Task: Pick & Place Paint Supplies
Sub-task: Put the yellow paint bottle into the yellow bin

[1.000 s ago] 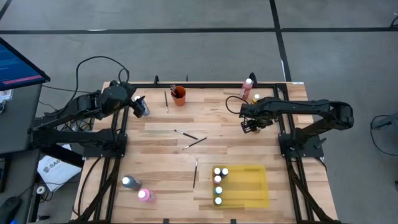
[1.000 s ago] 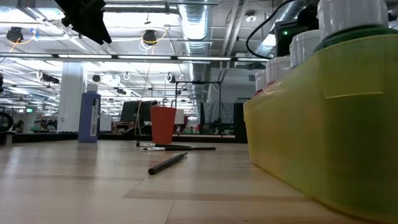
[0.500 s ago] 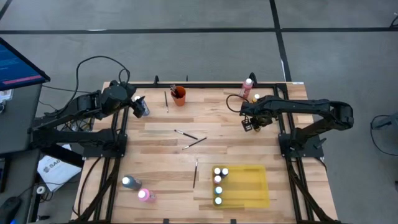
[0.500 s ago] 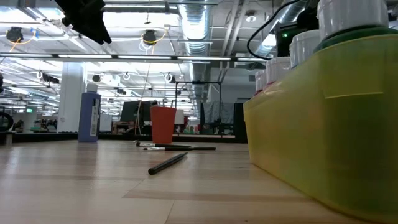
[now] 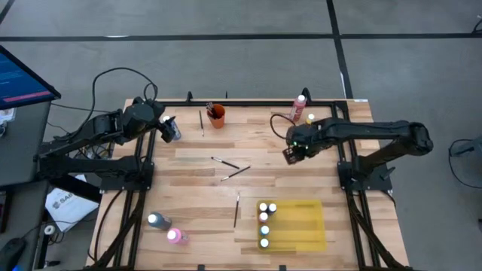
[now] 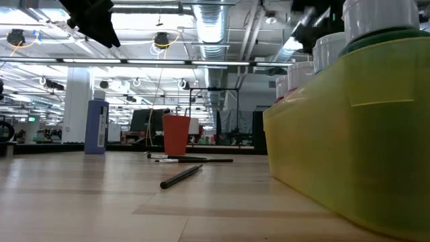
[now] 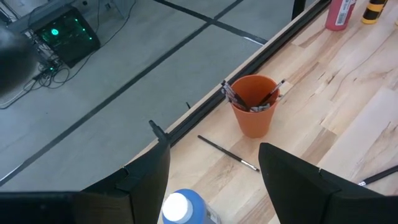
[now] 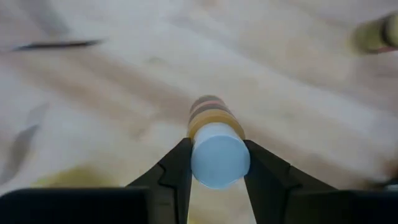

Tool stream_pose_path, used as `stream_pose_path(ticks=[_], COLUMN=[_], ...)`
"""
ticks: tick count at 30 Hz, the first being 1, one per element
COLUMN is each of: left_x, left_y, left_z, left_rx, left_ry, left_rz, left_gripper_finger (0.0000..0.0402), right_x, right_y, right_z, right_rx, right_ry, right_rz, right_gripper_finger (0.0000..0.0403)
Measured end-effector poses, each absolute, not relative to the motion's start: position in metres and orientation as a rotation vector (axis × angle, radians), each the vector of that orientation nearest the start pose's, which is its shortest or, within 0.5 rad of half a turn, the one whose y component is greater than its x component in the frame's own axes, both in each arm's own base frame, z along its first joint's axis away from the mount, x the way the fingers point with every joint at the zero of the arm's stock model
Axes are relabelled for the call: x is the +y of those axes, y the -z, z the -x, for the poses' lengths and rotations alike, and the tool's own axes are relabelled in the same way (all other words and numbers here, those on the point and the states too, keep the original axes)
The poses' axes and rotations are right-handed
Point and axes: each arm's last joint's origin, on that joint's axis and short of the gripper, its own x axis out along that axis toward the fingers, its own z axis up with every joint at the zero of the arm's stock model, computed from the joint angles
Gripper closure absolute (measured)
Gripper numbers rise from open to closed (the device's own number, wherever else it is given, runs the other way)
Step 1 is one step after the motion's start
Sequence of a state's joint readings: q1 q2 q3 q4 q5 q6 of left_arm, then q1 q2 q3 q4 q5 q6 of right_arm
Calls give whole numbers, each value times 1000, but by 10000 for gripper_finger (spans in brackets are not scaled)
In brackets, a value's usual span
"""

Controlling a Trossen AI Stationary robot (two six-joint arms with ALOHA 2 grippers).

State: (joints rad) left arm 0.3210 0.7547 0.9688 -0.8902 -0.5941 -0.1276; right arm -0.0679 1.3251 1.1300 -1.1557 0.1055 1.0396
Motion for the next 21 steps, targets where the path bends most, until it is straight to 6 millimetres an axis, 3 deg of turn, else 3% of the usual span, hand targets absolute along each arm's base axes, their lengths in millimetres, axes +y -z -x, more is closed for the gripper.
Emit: stream_pose_path(ticks=[4, 9, 16, 21], left_x=[55, 55, 55, 55], left_y=[-338, -338, -338, -338], left_z=[-114, -114, -114, -114], left_rx=[634, 633, 632, 630], left_ry=[-922, -924, -925, -927], left_rz=[19, 21, 21, 26], left_gripper_finger=[164, 164, 164, 164], right_x=[24, 80, 144, 174], right_y=[-307, -324, -312, -284], right_z=[-239, -241, -235, -253], right_rx=[1071, 1049, 1123, 1152], right_ry=[676, 568, 555, 568], right_rz=[-875, -957, -1044, -1045], right_gripper_finger=[293, 293, 293, 293])
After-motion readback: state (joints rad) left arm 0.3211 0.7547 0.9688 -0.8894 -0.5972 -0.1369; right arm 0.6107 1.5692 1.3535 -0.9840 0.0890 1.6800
